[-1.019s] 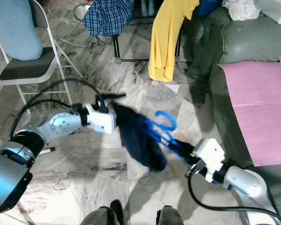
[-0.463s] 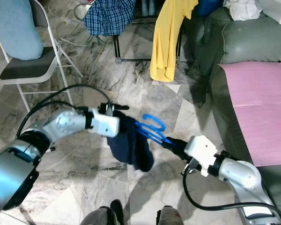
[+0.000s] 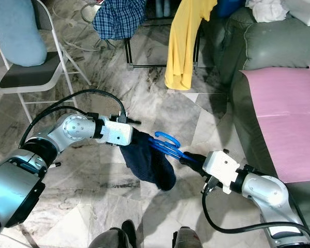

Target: Hang hanger

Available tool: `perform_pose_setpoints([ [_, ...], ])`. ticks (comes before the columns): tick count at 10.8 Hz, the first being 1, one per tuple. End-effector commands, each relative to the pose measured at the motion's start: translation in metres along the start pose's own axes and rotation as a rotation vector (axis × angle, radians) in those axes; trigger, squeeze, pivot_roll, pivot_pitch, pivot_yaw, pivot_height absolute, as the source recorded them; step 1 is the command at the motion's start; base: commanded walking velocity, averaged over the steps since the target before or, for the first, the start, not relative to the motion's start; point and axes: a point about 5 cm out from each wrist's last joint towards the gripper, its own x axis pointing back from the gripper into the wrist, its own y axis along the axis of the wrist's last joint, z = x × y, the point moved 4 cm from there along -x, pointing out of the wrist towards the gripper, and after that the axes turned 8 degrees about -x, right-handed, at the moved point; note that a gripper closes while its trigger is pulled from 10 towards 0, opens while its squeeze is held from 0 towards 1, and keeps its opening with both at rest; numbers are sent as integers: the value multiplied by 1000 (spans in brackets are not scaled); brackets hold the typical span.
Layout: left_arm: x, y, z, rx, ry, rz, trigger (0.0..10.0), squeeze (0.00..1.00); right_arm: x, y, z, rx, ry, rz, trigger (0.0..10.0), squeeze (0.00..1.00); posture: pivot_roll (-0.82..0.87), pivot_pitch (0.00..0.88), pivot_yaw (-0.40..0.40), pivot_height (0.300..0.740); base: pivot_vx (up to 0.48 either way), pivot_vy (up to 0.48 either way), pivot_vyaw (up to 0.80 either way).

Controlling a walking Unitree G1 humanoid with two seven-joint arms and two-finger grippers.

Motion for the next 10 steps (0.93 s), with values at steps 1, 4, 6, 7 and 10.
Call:
perform_pose_setpoints([
  [1,4,-6,-4,27,-33,17,0,0,-4,7,2,34,25,-35,10000,0,-330,213,146,740,0,0,0],
  [4,4,-8,-9,47,-67,25,0,0,-5,8,3,36,28,-41,10000,0,-328,213,145,740,0,0,0],
  [6,1,-9,-16,67,-74,25,0,0,-6,8,4,34,25,-46,10000,0,-332,217,142,740,0,0,0],
  [7,0,-7,-18,89,-75,11,0,0,-6,8,4,32,23,-46,10000,0,-333,217,141,740,0,0,0],
  [10,-1,-6,-18,101,-81,2,0,0,-6,7,3,31,19,-45,10000,0,-333,219,141,740,0,0,0],
])
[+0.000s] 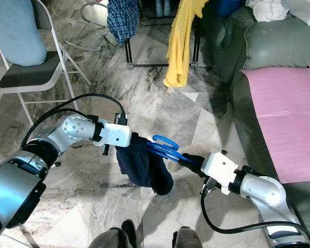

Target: Hang hanger

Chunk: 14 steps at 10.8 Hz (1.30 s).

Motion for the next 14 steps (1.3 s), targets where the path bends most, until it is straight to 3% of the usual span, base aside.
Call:
perform_pose_setpoints([
  [1,-1,-4,-9,37,-18,3,0,0,-1,10,-1,34,2,-45,10000,0,-333,214,135,740,0,0,0],
  [3,-1,-4,-10,59,2,-7,0,0,3,8,-5,24,-8,-43,10000,0,-337,210,130,740,0,0,0],
  [4,-1,-6,-11,75,8,-7,0,0,4,8,-8,27,-17,-37,10000,816,-337,209,127,740,0,0,0],
  [5,-1,-6,-13,103,8,-20,0,0,4,7,-9,24,-21,-34,10000,1000,-334,205,125,740,0,0,0],
  [7,1,-8,-11,138,46,-24,0,0,4,3,-9,12,-11,-6,10000,1000,-325,205,125,740,0,0,0],
  [9,11,-24,-17,200,94,21,0,0,15,-7,-25,93,-36,134,10000,1000,-321,216,136,740,0,0,0],
  [10,15,-30,-16,242,145,37,0,0,23,-6,-41,164,-105,182,10000,1000,-321,222,142,740,0,0,0],
  [12,26,-49,-25,314,214,109,0,0,45,8,-84,245,-382,194,10000,1000,-320,225,142,740,0,0,0],
  [13,34,-63,-24,371,300,180,0,0,49,24,-94,214,-564,90,10000,1000,-314,229,138,740,0,0,0],
  [14,37,-64,-20,410,349,161,0,0,48,29,-90,162,-621,20,10000,1000,-310,232,137,740,0,0,0],
])
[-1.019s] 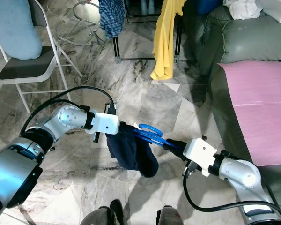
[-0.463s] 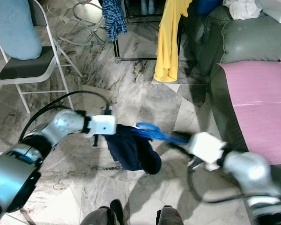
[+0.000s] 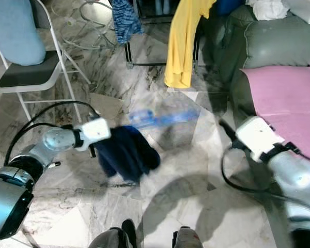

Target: Hang hanger

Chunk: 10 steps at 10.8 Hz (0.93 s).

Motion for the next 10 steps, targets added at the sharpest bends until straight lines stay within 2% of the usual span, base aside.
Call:
perform_pose_setpoints([
  [1,5,10,10,25,35,-86,0,0,5,-8,9,-139,-99,-7,10000,1000,-287,237,137,740,0,0,0],
  [2,5,19,12,10,21,-140,0,0,4,-10,18,-208,-137,-27,10000,1000,-275,240,141,740,0,0,0],
  [3,5,27,14,-3,9,-180,0,0,3,-5,27,-229,-140,-67,10000,1000,-271,241,143,740,0,0,0],
  [4,6,40,24,-30,22,-230,0,0,-2,-5,47,-291,-150,-72,10000,1000,-256,244,152,740,0,0,0],
  [5,9,55,37,-33,47,-297,0,0,-6,-18,62,-373,-164,-23,10000,1000,-247,245,159,740,0,0,0],
  [6,10,67,40,-27,39,-367,0,0,-7,-32,68,-460,-187,35,10000,1000,-242,247,161,740,0,0,0],
  [9,10,70,40,-25,33,-384,0,0,-8,-36,70,-478,-190,50,10000,1000,-242,247,161,740,0,0,0],
  [10,6,92,43,-22,36,-478,0,0,-20,-43,88,-610,-161,80,10000,1000,-246,253,156,740,0,0,0],
])
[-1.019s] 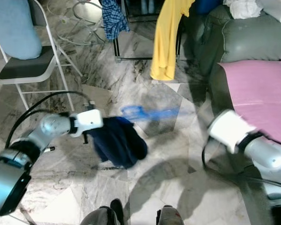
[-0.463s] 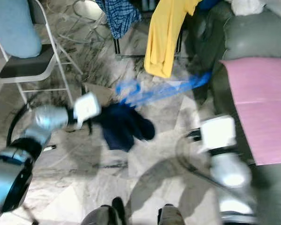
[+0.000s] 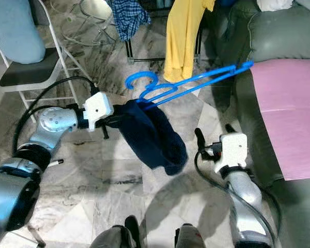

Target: Hang hanger

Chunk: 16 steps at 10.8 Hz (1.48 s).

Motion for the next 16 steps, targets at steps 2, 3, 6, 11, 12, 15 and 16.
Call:
perform_pose_setpoints([
  [2,0,13,10,-45,20,-50,0,0,-1,-3,22,-77,89,-3,10000,1000,-245,246,152,740,0,0,0],
  [3,-2,14,9,-49,15,-57,0,0,4,-3,33,-99,171,0,10000,961,-245,245,147,740,0,0,0],
  [6,-6,23,7,-52,-5,-110,0,0,4,-15,34,-99,180,55,10000,322,-248,248,142,740,0,0,0],
  [11,-3,59,19,9,-43,-316,0,0,-5,-66,5,-144,3,309,0,0,-234,240,127,740,0,0,0],
  [12,0,62,25,34,-23,-330,0,0,2,-82,-5,-135,-62,397,0,0,-233,239,125,740,0,0,0],
  [15,17,46,41,69,95,-265,0,0,26,-78,-67,-142,-304,404,0,0,-245,231,94,740,0,0,0],
  [16,25,34,39,118,117,-234,0,0,34,-63,-98,-106,-389,372,0,0,-254,229,88,740,0,0,0],
])
